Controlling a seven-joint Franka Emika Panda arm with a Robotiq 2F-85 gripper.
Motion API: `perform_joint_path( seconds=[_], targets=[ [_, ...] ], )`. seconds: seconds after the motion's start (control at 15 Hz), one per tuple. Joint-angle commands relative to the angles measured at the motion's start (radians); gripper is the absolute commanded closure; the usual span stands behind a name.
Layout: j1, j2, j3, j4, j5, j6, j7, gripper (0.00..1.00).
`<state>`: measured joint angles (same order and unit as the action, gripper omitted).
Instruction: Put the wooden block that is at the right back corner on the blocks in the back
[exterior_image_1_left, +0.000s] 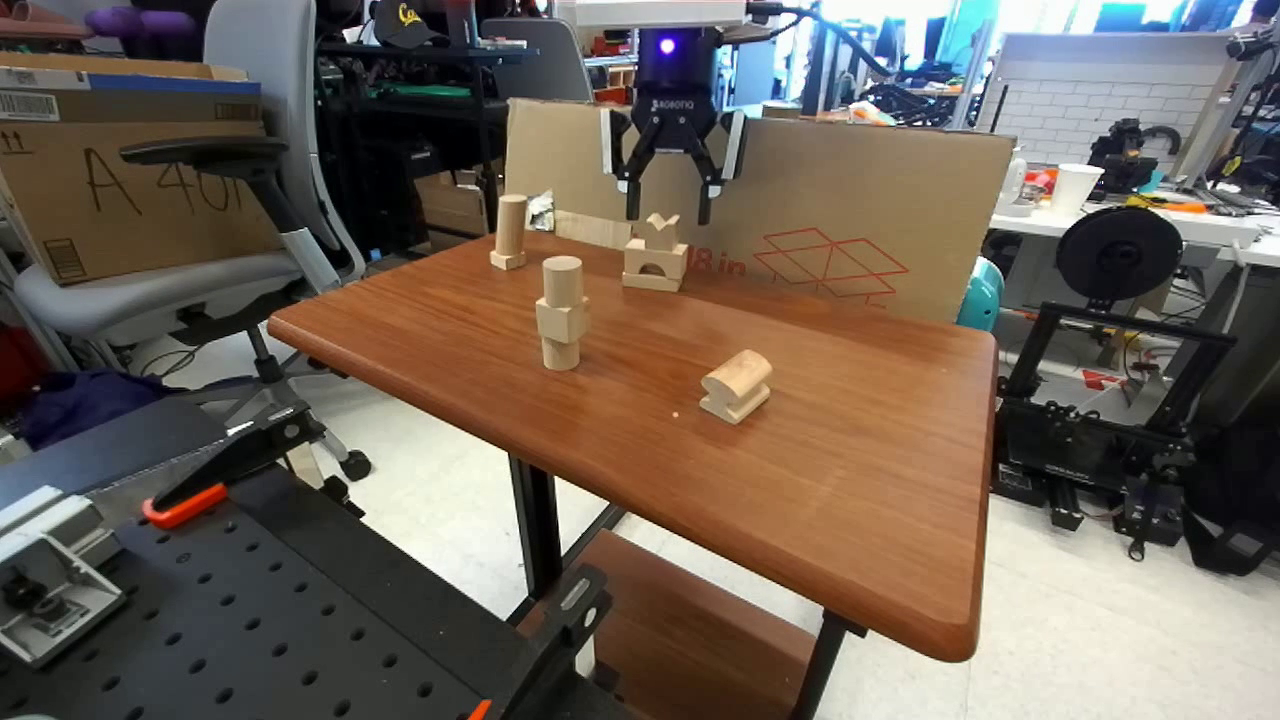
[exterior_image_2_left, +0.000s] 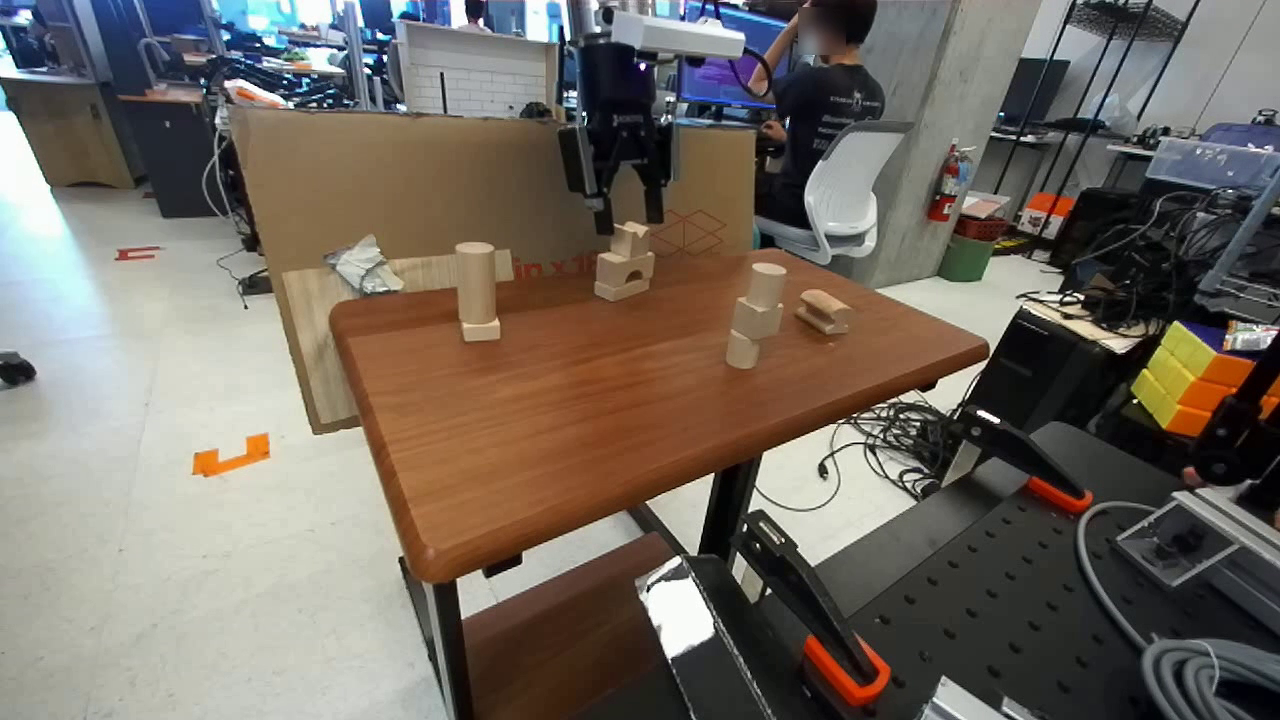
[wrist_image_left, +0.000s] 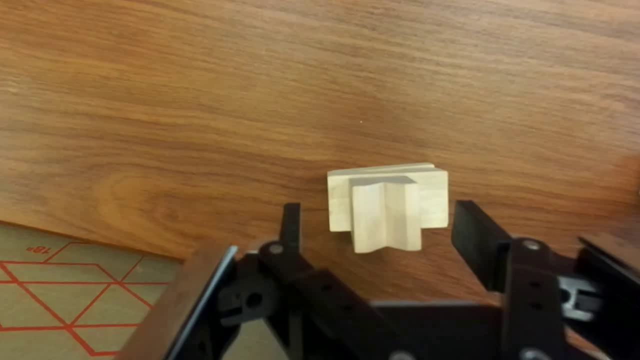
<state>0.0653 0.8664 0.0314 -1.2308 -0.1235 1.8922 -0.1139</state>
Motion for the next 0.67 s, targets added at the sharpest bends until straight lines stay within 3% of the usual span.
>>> perform_joint_path(
  seconds=[0.0, 0.07, 0.27, 0.33, 0.6],
  targets=[
    [0.001, -0.123, -0.002, -0.098, 0.004, 0.010, 0.013, 0.00],
    [0.003, -0.171, -0.007, -0.143, -0.006, 0.027, 0.017, 0.00],
    [-0.005, -0.284, -0.025, -0.210, 0.010, -0.136, 0.083, 0.00],
    [-0.001, -0.175, -0.011, -0.105, -0.002, -0.072, 0.042, 0.00],
    [-0.009, -0.269, -0.019, -0.180, -0.002, -0.132, 0.072, 0.00]
  ],
)
